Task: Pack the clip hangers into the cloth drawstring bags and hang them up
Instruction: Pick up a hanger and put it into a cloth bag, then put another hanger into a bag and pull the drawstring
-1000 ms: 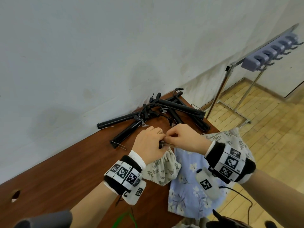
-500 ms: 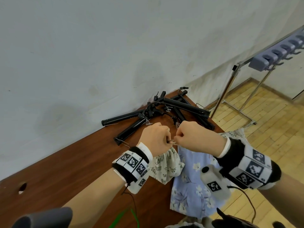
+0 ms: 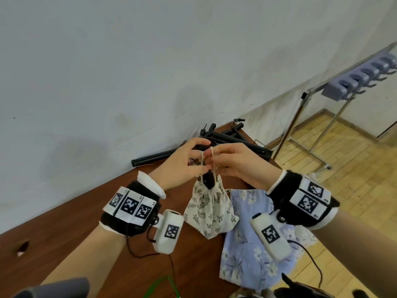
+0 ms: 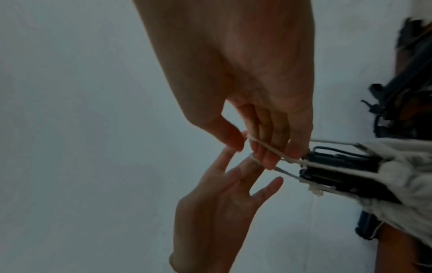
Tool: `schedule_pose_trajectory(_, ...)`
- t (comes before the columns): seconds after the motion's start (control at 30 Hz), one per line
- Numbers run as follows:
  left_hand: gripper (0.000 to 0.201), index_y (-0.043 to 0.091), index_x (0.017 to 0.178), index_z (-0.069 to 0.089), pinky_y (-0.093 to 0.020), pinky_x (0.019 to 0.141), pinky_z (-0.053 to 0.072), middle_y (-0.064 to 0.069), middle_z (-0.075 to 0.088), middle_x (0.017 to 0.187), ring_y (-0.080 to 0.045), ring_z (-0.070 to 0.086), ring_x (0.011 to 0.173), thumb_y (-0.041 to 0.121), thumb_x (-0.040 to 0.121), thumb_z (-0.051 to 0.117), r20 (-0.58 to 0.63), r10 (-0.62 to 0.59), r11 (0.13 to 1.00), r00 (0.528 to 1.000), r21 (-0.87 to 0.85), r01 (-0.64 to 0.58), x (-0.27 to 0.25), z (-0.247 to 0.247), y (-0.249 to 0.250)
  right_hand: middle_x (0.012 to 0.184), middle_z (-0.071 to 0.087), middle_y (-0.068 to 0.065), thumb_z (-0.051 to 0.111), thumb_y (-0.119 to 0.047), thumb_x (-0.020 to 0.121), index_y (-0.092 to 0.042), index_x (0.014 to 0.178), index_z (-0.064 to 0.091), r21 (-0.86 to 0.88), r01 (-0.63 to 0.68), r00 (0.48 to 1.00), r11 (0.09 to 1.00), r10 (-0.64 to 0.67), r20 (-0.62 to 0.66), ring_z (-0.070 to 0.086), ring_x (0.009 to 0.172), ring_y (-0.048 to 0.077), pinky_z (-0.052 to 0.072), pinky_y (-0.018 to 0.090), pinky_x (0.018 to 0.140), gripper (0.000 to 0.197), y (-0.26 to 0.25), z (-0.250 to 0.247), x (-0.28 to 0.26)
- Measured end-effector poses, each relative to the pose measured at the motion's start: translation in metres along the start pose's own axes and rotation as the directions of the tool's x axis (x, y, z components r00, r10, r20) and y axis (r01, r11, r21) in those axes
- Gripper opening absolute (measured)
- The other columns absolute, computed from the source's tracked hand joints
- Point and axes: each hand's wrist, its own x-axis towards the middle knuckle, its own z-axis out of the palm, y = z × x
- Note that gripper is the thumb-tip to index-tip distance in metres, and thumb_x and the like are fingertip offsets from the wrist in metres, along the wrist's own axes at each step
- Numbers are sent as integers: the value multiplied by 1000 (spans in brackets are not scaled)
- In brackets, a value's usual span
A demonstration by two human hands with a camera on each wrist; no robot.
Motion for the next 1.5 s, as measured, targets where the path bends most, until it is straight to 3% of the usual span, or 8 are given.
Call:
schedule_pose_trajectory(0.17, 58, 27, 148, 22, -30, 107, 39, 1, 51, 139, -11, 51, 125, 23, 97, 49, 112, -14, 999, 994, -29, 17, -12, -3, 30, 89, 64, 8, 66, 0, 79, -6, 109, 53, -134, -35, 995, 990, 22, -99, 59, 85, 20, 48, 33, 77, 33, -2, 13, 14)
schedule_pose_trajectory(0.27, 60, 30, 150, 15, -28, 104, 37, 7, 68, 81, -12, 63, 73, 25, 96, 40, 45, 216, 748, 975, 634, -195, -14, 3, 38, 96, 67, 18, 52, 10, 85, -1, 116, 53, -128, 29, 995, 991, -41, -93, 67, 87, 24, 55, 32, 78, 32, -2, 23, 15)
schedule_pose_trajectory(0.4, 25, 18, 111, 60, -26, 83, 49, 9, 68, 74, -15, 64, 69, 28, 89, 54, -341, 684, 657, 645, 671, -343, -15, -21, 25, 57, 45, 0, 41, 4, 98, -6, 84, 52, -38, 27, 999, 999, -28, -15, 43, 45, 8, 42, 26, 64, 21, -15, 33, 15)
schedule_pose_trajectory(0.47, 32, 18, 102, 60, -31, 83, 53, 3, 68, 86, -15, 66, 81, 39, 79, 69, -571, 460, 886, 680, 242, -396, -12, -44, -12, 53, 32, -7, 40, -1, 101, -9, 78, 50, 59, -22, 999, 998, 19, 43, 30, 43, 7, 41, 29, 76, 27, -21, 32, 16)
schedule_pose_trajectory(0.6, 94, 25, 136, 39, -49, 111, 34, 0, 54, 134, -18, 48, 129, 38, 58, 91, 33, 45, 975, 998, -217, -37, -22, -34, -80, 58, 26, -5, 36, 0, 100, -10, 83, 51, 259, -65, 942, 964, -26, 336, 29, 46, 9, 48, 29, 75, 24, -31, 43, 15)
schedule_pose_trajectory(0.8, 42, 21, 87, 58, -24, 76, 52, 2, 65, 85, 2, 62, 77, 16, 60, 89, -281, -48, 940, 958, -338, -52, -30, 28, -85, 53, 25, -6, 33, 4, 95, -5, 80, 54, 370, -63, 913, 927, -96, 396, 24, 42, 8, 50, 27, 60, 27, -31, 78, 22)
schedule_pose_trajectory(1.13, 26, 14, 99, 67, -32, 82, 51, 3, 72, 88, -15, 67, 86, -2, 79, 71, -181, -351, 888, 919, -375, 265, -50, 1, -139, 111, 72, 9, 50, -20, 100, -10, 121, 62, -171, -245, 969, 954, 248, -7, 69, 103, 19, 54, 29, 92, 26, -4, -28, 39)
schedule_pose_trajectory(1.5, 57, -3, 116, 61, -33, 88, 46, -15, 66, 107, -25, 61, 99, 8, 65, 85, -76, -710, 694, 701, -244, 677, -31, -5, -289, 86, 66, 13, 54, -9, 95, 3, 117, 62, 71, -562, 651, 824, 494, -576, 59, 68, 19, 43, 24, 59, 26, 154, -125, 14)
